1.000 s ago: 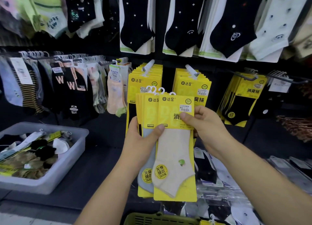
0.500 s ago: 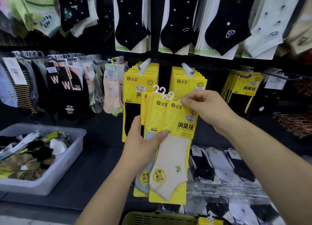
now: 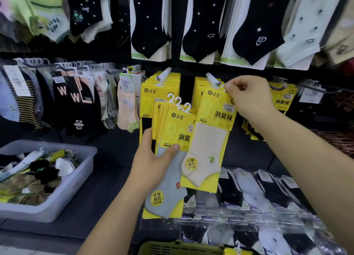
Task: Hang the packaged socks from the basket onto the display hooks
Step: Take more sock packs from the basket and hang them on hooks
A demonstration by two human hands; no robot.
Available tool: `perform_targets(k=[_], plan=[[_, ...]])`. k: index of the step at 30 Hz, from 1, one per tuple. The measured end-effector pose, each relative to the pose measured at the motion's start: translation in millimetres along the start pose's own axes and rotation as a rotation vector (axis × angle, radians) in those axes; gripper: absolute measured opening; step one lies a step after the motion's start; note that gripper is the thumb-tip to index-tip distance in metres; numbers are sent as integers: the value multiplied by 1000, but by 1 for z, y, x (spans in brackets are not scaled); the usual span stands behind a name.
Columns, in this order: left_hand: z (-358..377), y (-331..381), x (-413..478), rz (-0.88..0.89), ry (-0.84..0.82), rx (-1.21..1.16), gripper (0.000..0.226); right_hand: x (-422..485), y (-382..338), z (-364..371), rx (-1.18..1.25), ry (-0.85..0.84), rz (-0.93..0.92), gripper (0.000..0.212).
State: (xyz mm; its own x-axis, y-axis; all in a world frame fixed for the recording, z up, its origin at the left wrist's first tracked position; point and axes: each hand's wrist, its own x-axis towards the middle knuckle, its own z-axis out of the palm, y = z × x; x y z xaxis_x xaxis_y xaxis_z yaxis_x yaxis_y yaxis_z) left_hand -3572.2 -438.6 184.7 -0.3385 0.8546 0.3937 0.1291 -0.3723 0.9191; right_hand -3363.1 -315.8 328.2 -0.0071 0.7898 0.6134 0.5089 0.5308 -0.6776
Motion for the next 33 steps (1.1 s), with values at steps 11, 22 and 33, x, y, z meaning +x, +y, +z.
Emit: perform_targets(k=[11,22,33], plan=[[-14,7,2,29,56,19,34,10,-3,15,-110,17,-103,14],[-1,4,-1,-10,13,-61,33,-17,7,13,-253,177,-245,12],[15,5,-5,-26,-56,-144,34,-82,6,29,266,-293,184,33]])
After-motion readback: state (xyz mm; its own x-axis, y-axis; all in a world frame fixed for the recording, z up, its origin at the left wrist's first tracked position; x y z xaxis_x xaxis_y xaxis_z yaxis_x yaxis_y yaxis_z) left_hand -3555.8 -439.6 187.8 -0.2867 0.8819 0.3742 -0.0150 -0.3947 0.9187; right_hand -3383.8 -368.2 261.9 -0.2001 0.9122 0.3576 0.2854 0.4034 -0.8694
